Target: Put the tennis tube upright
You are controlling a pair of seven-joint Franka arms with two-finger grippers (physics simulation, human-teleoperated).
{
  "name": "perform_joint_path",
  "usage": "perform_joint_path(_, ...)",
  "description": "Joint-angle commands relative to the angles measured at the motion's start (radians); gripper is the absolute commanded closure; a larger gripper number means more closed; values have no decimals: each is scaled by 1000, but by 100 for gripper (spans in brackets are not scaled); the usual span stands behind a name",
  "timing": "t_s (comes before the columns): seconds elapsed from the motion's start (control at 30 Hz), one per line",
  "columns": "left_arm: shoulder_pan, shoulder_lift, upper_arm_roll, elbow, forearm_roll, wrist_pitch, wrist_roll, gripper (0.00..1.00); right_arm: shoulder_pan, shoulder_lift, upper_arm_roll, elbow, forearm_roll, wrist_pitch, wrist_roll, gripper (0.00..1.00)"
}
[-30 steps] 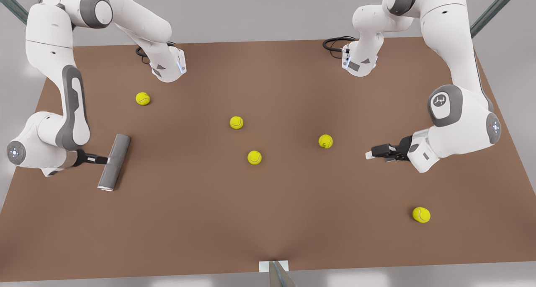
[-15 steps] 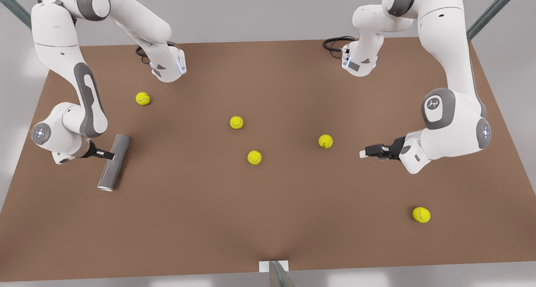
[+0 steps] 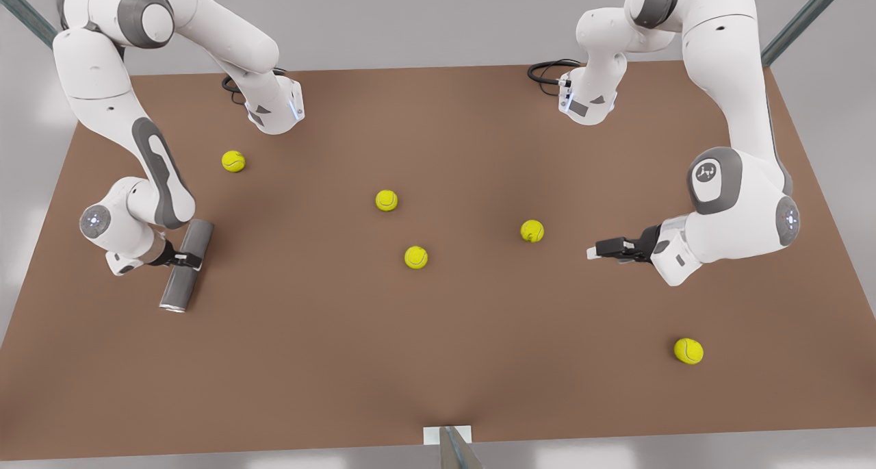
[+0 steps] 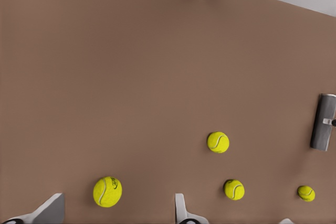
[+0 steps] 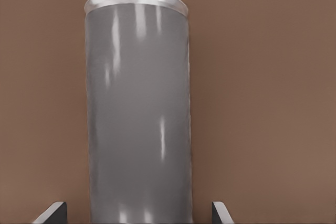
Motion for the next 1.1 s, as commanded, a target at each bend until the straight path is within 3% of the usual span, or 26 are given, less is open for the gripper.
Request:
perform_joint_path(0.0,0,0,0,0,0,0,0,0,-2,3,0,0,0,0,0,0)
perform_joint_path(0.2,-7,20,-2,0,0,6,0,0,0,21,-1,-3,0,16,-5,0)
perform_joint_path(0.27,-7,28,0,2,0,6,0,0,1,21,-1,-4,0,20,-9,5)
perform_joint_path(1.07,-40,37,-2,3,-17,3,-63,0,-2,16,0,-24,-15,36,-25,17)
